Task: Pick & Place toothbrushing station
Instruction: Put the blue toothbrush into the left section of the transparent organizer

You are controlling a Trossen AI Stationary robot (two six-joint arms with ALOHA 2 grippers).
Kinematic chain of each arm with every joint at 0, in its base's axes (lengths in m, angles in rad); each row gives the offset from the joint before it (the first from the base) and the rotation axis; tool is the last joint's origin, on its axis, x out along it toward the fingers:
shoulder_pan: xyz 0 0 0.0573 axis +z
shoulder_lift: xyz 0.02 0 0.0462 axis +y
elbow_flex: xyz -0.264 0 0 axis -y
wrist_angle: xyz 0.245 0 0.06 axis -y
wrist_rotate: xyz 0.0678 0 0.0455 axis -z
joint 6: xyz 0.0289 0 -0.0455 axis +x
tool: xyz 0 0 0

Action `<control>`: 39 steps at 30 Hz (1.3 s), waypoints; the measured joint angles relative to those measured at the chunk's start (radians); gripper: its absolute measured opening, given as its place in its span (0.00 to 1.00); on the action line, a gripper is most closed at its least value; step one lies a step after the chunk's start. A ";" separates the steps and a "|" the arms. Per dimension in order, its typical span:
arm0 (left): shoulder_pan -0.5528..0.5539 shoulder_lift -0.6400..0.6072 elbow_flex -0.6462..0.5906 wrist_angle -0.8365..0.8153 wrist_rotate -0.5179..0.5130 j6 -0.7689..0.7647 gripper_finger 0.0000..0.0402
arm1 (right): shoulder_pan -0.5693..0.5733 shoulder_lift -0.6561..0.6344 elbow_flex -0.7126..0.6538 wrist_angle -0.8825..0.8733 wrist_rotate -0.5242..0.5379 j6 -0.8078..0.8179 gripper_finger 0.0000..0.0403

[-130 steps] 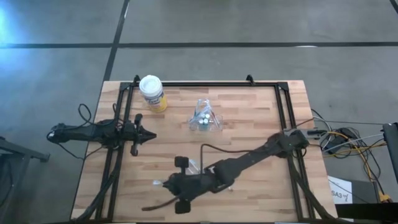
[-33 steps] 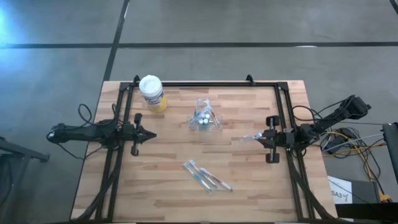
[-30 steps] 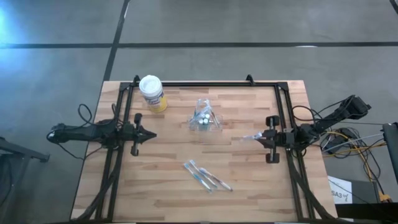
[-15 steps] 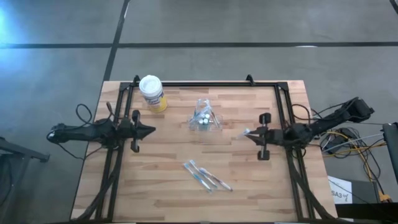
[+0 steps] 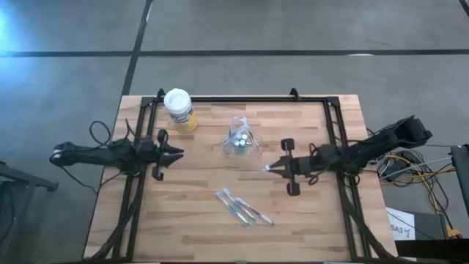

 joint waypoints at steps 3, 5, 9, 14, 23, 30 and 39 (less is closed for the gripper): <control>0.000 0.074 0.006 0.060 0.000 -0.007 0.28 | -0.033 0.041 0.024 0.001 -0.065 0.022 0.03; 0.000 0.123 0.026 0.075 0.000 -0.003 0.35 | -0.055 0.063 0.037 0.001 -0.093 0.041 0.03; 0.000 0.221 0.090 0.092 0.000 0.015 0.45 | -0.080 0.105 0.063 0.002 -0.107 0.066 0.03; 0.000 0.357 0.183 0.094 0.012 0.028 0.50 | -0.089 0.161 0.102 0.000 -0.108 0.067 0.03; -0.001 0.666 0.278 0.259 0.017 0.057 0.50 | -0.089 0.233 0.170 0.000 -0.107 0.067 0.03; -0.001 0.872 0.404 0.303 0.017 0.121 0.51 | -0.089 0.237 0.178 0.002 -0.085 0.067 0.03; -0.001 1.086 0.573 0.303 0.064 0.205 0.51 | -0.122 0.238 0.173 -0.001 -0.066 0.124 0.03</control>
